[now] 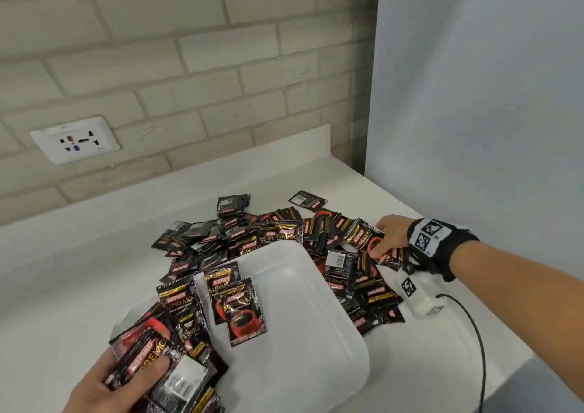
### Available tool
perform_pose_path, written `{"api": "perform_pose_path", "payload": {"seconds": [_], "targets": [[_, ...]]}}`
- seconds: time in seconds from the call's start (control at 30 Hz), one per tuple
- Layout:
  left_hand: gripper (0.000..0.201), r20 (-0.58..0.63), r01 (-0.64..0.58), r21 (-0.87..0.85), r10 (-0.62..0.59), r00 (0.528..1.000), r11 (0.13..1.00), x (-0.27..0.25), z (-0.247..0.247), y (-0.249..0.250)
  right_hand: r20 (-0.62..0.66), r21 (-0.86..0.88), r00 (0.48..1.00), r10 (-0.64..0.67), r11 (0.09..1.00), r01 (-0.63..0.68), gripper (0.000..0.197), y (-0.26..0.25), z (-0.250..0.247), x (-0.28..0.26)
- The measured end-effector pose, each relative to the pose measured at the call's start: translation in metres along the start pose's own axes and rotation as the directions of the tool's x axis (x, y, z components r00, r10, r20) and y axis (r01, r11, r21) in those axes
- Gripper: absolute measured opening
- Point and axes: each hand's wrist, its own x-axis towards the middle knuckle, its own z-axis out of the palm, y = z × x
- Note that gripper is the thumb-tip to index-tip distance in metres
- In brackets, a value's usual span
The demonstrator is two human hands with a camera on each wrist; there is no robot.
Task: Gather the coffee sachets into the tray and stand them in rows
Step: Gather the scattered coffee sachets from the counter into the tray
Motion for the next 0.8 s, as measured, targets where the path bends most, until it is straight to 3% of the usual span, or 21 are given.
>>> {"api": "perform_pose_path", "payload": {"seconds": [0.07,0.1,0.17,0.23,0.3,0.37,0.43,0.53,0.63,0.7,0.8], "targets": [[0.090,-0.023,-0.012,0.041,0.013,1.000,0.999,0.002,-0.003,-0.004,0.025,0.040,1.000,-0.017,0.999,0.016,0.047,0.003,-0.001,-0.001],[0.095,-0.049,-0.012,0.045,0.014,0.999,0.999,0.003,-0.004,-0.007,0.023,0.074,0.999,-0.022,0.997,0.021,0.046,0.006,-0.002,0.000],[0.072,-0.079,-0.027,0.017,0.029,0.996,0.999,0.006,-0.007,-0.011,0.025,0.156,1.000,-0.015,0.988,0.011,0.047,0.015,-0.004,-0.001],[0.069,-0.089,-0.042,0.077,0.049,0.995,0.996,0.010,-0.013,-0.016,0.007,0.208,1.000,0.012,0.978,-0.013,0.044,0.024,-0.008,-0.005],[0.066,-0.041,-0.078,0.132,0.084,0.996,0.988,0.011,-0.017,-0.018,-0.090,0.246,0.995,0.029,0.969,-0.006,0.042,0.028,-0.015,-0.015],[0.062,0.016,-0.094,0.158,0.093,0.996,0.983,0.012,-0.020,-0.019,-0.236,0.266,0.972,-0.009,0.961,0.073,0.041,0.023,-0.021,-0.031],[0.057,0.058,-0.065,0.210,0.054,0.997,0.976,0.015,-0.024,-0.023,-0.291,0.322,0.951,-0.102,0.926,0.198,0.040,0.006,-0.023,-0.055],[0.045,0.097,0.028,0.249,-0.054,0.994,0.968,0.018,-0.024,-0.024,-0.183,0.281,0.917,-0.356,0.874,0.395,0.044,-0.037,-0.012,-0.095],[0.037,0.147,0.087,0.300,-0.136,0.980,0.950,0.017,-0.022,-0.023,0.035,0.141,0.826,-0.563,0.821,0.554,0.047,-0.078,0.016,-0.123],[0.033,0.173,0.087,0.324,-0.149,0.974,0.942,0.017,-0.021,-0.025,0.187,0.082,0.785,-0.591,0.805,0.587,0.053,-0.098,0.036,-0.130],[0.033,0.196,0.077,0.378,-0.161,0.967,0.923,0.018,-0.019,-0.032,0.298,0.016,0.760,-0.578,0.799,0.601,0.063,-0.120,0.060,-0.132]]}}
